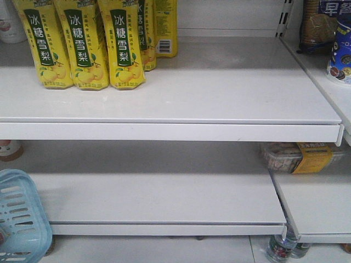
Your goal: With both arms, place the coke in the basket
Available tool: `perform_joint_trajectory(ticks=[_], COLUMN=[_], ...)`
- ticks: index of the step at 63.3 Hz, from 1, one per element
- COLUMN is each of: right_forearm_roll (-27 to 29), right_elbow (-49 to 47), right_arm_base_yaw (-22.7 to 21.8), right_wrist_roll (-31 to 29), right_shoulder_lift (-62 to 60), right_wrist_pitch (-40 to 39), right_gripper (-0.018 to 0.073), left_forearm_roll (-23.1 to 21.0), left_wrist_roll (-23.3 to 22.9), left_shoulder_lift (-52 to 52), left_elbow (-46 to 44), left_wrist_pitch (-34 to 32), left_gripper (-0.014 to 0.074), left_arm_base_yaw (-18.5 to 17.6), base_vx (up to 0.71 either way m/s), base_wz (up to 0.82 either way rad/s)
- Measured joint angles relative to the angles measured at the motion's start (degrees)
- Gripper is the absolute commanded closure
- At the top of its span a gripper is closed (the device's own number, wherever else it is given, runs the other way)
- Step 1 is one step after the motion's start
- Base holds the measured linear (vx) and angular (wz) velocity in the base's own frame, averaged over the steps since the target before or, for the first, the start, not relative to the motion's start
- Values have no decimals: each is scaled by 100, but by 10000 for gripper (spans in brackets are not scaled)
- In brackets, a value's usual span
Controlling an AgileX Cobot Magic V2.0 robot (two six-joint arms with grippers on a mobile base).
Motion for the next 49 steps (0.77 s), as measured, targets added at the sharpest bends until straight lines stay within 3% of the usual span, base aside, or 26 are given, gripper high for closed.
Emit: perform_joint_trajectory(ticks=[49], right_forearm_roll=[0], right_elbow=[0], right_arm_base_yaw=[0], right_wrist_roll=[0], right_shoulder_lift=[0], right_wrist_pitch=[6], right_gripper=[564], left_forearm_roll=[5], left_wrist_roll=[5], left_shoulder_lift=[0], left_elbow=[0], left_wrist_pitch=[0], left_gripper=[603], left_arm_base_yaw=[0], base_vx=[0], base_wz=[0])
